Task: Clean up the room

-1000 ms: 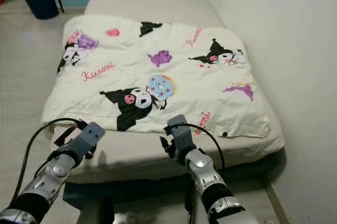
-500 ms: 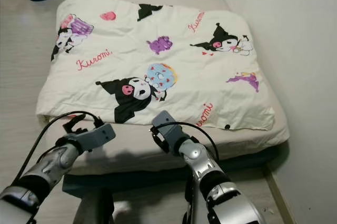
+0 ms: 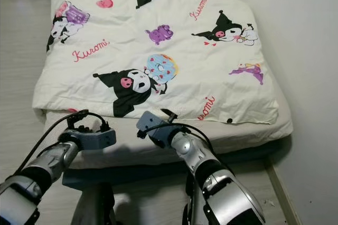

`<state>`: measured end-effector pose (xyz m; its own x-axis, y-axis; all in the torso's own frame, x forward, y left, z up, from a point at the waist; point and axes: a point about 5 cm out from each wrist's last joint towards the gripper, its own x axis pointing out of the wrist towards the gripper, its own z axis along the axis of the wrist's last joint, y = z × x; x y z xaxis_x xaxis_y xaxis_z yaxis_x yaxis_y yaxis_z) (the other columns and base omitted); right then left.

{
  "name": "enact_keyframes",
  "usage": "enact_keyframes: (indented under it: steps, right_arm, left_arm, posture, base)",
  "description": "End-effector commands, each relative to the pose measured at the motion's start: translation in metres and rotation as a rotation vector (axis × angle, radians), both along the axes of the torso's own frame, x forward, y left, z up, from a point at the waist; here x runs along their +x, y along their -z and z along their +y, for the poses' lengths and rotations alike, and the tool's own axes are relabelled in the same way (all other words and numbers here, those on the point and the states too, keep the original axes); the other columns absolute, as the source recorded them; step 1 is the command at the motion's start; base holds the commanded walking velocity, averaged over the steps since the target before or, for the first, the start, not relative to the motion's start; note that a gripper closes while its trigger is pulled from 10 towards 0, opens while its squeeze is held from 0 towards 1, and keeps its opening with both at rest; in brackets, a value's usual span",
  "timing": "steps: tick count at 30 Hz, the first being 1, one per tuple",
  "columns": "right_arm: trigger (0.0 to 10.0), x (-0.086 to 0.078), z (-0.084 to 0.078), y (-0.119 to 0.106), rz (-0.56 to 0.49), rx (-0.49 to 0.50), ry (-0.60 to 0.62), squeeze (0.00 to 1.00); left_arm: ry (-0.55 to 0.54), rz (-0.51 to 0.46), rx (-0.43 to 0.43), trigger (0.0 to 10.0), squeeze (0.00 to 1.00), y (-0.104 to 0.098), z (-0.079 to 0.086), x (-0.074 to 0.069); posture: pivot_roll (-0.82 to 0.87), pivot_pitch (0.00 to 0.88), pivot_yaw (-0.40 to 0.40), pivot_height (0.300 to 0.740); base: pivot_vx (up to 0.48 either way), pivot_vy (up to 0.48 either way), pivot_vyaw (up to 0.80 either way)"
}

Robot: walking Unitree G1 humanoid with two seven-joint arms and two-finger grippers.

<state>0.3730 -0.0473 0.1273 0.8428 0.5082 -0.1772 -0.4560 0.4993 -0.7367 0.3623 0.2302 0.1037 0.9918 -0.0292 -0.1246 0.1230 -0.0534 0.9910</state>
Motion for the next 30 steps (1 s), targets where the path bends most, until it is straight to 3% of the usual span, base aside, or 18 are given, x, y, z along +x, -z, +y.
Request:
enact_keyframes:
  steps: [1,5,8,18,23,30]
  right_arm:
    - [10.0,-0.001,-0.003,0.008,0.006,-0.063,0.021,0.00]
    - [10.0,0.004,-0.004,0.002,-0.070,-0.151,0.071,0.00]
    - [10.0,0.005,-0.002,0.002,-0.081,-0.209,0.067,0.00]
    - [10.0,0.008,0.000,-0.002,-0.129,-0.313,0.062,0.00]
    - [10.0,0.012,-0.003,-0.009,-0.224,-0.393,0.099,0.00]
    - [10.0,0.020,-0.009,-0.028,-0.336,-0.328,0.208,0.00]
  left_arm:
    - [-0.008,0.022,0.066,10.0,0.00,0.006,0.009,-0.005]
    - [0.003,-0.036,0.155,10.0,0.00,-0.003,0.008,0.001]
    - [0.004,-0.081,0.167,10.0,0.00,-0.012,0.006,0.006]
    - [-0.001,-0.098,0.176,10.0,0.00,-0.024,0.003,0.013]
    - [-0.021,-0.098,0.202,10.0,0.00,-0.027,0.007,0.014]
    - [-0.050,-0.164,0.209,10.0,0.00,-0.042,0.013,0.018]
  posture:
    - [-0.07,0.459,-0.074,0.562]
    - [-0.09,0.476,-0.064,0.562]
    - [-0.10,0.490,-0.054,0.562]
    - [-0.11,0.522,-0.056,0.562]
    - [-0.13,0.522,-0.055,0.562]
    - [-0.17,0.503,-0.053,0.562]
  base:
    - [0.000,0.000,0.00]
    - [0.000,0.000,0.00]
    - [0.000,0.000,0.00]
    - [0.000,0.000,0.00]
    - [0.000,0.000,0.00]
    - [0.000,0.000,0.00]
